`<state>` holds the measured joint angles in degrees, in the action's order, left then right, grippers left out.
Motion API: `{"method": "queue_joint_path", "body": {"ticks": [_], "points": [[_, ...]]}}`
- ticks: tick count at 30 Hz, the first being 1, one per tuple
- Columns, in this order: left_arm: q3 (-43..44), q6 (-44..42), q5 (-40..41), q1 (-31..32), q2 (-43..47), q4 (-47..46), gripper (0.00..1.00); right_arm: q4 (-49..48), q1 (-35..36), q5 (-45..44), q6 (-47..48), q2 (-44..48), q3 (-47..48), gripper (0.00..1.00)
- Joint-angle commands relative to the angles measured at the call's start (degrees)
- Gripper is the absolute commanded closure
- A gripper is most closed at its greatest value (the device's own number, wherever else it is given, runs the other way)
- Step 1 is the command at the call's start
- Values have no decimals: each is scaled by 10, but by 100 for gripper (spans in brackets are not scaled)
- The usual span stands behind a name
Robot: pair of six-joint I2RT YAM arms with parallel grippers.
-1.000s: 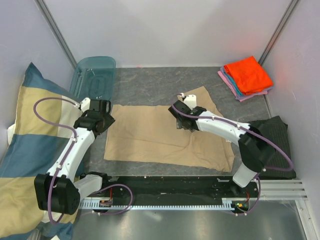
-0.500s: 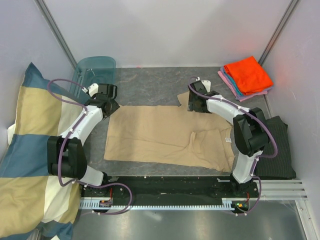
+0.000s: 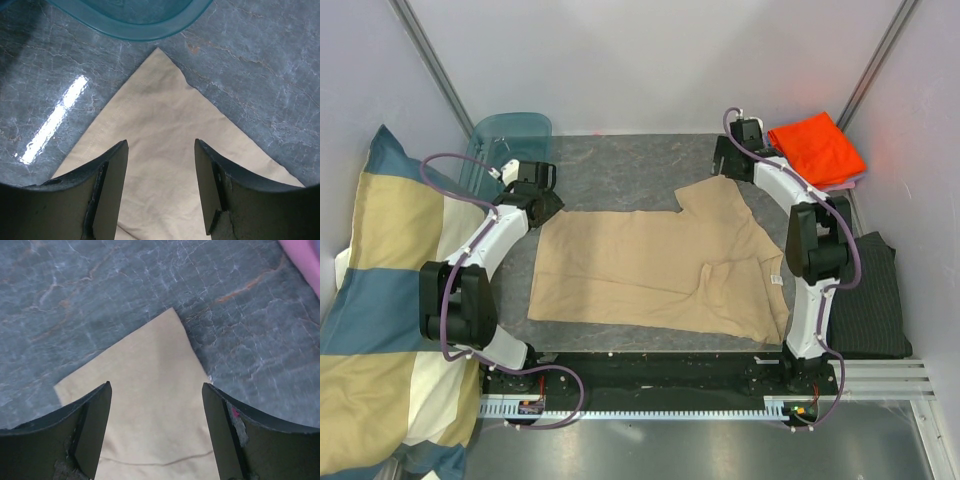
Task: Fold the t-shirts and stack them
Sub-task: Grap the side of the flattened tshirt furthest away from the robot with both arms
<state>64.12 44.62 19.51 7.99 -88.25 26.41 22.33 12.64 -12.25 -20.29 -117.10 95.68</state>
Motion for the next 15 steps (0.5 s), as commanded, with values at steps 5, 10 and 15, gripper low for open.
{"method": "queue_joint_path", "body": {"ticks": [5,10,15], "points": [[-20,-16,-10,-3,38,-18,37,-19,-49,121,105,-85,82,18],[-24,-25,8,-3,39,-17,37,-18,-66,167,97,-124,120,18],[-17,-30,10,-3,28,-15,37,-18,-78,210,93,-160,150,17]]}}
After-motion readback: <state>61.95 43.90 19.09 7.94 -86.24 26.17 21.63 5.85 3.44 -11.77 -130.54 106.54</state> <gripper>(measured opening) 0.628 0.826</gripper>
